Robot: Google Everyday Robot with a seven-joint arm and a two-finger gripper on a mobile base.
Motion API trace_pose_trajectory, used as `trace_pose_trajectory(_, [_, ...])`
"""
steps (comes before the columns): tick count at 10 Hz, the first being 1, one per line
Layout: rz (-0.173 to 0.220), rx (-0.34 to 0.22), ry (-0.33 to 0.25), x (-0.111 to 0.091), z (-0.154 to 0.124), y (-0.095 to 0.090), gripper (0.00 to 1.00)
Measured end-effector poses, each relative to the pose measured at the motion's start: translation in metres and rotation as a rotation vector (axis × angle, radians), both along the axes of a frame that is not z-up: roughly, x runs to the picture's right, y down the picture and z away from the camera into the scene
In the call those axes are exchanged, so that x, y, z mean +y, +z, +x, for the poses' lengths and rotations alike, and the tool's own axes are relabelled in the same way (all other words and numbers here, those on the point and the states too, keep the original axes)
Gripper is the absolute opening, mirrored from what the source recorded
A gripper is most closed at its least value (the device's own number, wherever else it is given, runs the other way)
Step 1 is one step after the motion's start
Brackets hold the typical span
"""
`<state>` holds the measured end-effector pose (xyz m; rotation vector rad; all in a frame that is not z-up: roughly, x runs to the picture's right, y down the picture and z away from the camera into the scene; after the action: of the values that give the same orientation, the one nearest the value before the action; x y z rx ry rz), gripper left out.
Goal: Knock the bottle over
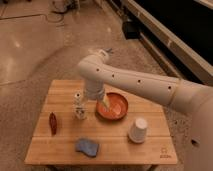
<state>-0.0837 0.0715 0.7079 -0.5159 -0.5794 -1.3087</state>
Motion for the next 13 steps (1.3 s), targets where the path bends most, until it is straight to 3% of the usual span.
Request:
trace_pose_trajectory(4, [-0.012,-0.056,-0.027,-0.012,-0.040,0.011,0.80])
trace_pose_trajectory(7, [-0.001,-0.056,-0.063,-0.019,-0.058,0.028,0.80])
trace_pose_trajectory(10, [0.012,-0.026,-0.083,-0.026,-0.055,0.047,0.80])
trace_pose_trajectory(13, [0.010,0.017,-0.077,-0.030,-0.029,0.062,0.80])
